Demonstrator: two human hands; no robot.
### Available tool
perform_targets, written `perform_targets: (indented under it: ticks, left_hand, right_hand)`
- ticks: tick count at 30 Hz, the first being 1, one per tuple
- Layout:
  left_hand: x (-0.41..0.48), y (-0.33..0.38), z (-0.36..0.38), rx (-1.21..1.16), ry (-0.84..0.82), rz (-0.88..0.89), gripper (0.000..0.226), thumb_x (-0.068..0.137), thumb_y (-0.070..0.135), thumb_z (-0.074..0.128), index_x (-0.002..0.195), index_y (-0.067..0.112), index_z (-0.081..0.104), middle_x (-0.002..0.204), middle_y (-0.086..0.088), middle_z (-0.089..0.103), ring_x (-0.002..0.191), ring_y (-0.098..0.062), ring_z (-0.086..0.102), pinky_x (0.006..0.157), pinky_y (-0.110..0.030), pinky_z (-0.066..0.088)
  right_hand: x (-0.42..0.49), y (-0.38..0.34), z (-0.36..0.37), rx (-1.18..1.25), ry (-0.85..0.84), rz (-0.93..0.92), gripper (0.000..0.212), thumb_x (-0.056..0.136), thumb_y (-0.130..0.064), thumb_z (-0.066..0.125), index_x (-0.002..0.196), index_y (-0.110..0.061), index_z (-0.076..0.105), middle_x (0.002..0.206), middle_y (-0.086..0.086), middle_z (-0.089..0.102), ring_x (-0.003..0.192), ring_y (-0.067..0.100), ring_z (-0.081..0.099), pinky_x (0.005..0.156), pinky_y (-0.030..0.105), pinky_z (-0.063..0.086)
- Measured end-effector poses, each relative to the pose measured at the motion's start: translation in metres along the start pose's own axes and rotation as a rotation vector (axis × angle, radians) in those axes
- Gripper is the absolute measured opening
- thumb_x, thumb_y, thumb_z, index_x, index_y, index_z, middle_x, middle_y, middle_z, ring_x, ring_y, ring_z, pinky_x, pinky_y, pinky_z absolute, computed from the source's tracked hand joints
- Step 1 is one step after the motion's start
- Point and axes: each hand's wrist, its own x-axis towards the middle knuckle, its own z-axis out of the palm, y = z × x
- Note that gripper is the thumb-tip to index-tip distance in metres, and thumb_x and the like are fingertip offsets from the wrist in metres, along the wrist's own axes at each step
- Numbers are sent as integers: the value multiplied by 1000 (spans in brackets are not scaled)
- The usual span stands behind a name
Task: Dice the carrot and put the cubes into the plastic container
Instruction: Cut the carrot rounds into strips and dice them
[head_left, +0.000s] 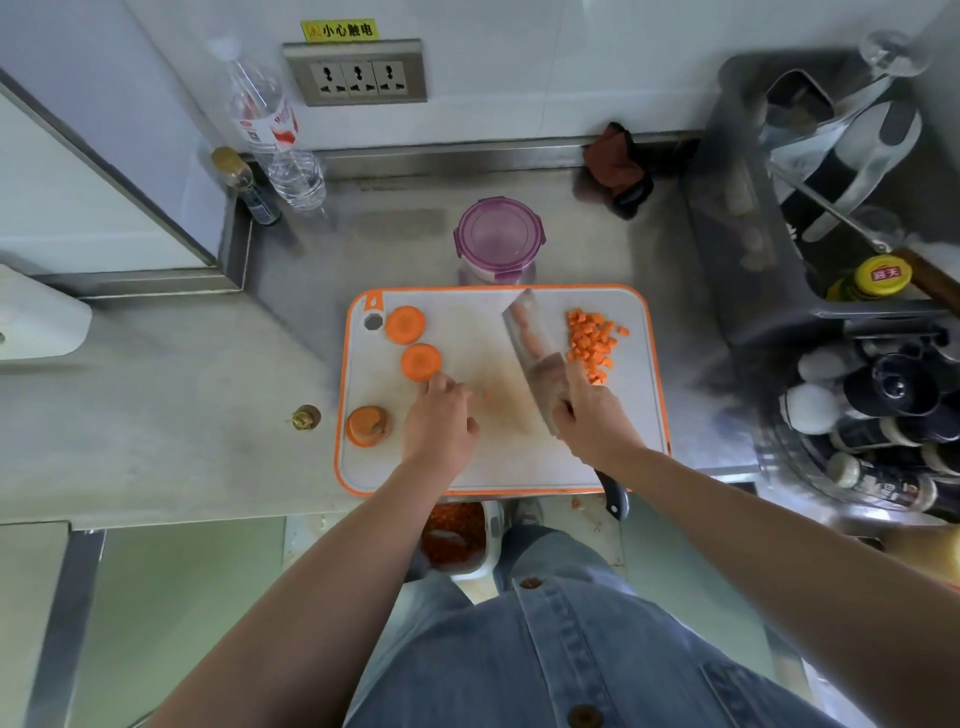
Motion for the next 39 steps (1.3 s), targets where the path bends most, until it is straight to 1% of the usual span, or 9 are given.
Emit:
perform_targets:
  ticks: [7,12,15,17,19,21,23,30,39]
  left_hand:
    - [-4,-10,-1,25,30,-19,33,90,18,57,122,12,59,124,-6,48,118,-23,44,89,-34,49]
    - [-6,-18,-2,16,17,-8,34,89,17,57,122,11,59,126,-6,47,116,-23,44,85,-34,50]
    - [-8,-23,-2,21,18,10,35,90,18,56,124,11,58,128,-6,47,117,-22,44,85,-31,48]
    - [-8,-26,-2,16,5,22,36,91,18,56,126,11,57,129,-5,46,118,-22,43,86,-31,47]
    - [-8,-29,-3,15,-5,40,36,92,19,55,127,11,56,129,-5,46,119,-22,43,88,-32,47]
    - [-7,-32,-5,7,-1,47,37,92,19,55,128,12,56,129,-5,48,119,-22,43,90,-33,47]
    - [-5,-36,-8,-5,23,38,32,93,18,55,124,13,59,124,-6,51,116,-22,46,90,-32,47]
    - [19,-54,-26,-19,156,-59,28,90,15,55,118,12,58,117,-10,52,112,-27,46,90,-35,43]
    - [67,-72,-32,9,85,-46,58,87,7,55,142,14,37,154,-11,25,138,-34,27,110,-40,28]
  right_hand:
    - [-3,-1,-4,62,-1,70,33,95,-10,36,128,-13,31,77,14,63,55,25,59,44,39,51]
    - [-8,-14,16,147,-195,-7,20,95,-12,40,112,-22,33,121,-3,63,68,23,70,38,31,50]
    - [-12,-15,31,134,-228,-16,18,96,-15,41,109,-24,31,126,4,62,66,23,70,42,33,53]
    - [-14,-8,32,117,-193,-14,22,96,-15,41,115,-21,32,134,-3,57,67,18,70,44,19,49]
    - [-16,-3,27,118,-106,47,25,96,-14,41,119,-20,33,127,2,61,67,21,70,44,21,50]
    - [-17,-1,21,152,13,152,30,95,-12,38,123,-19,32,99,15,67,63,30,67,41,35,52]
    - [-14,-4,18,185,120,209,33,94,-8,35,126,-16,29,80,18,63,56,31,62,38,33,50]
    - [4,-43,27,386,10,166,29,97,-9,40,121,-20,28,71,1,57,41,17,51,37,27,42]
    - [22,-38,45,470,16,302,24,95,-12,44,114,-17,30,69,14,56,46,23,50,38,28,43]
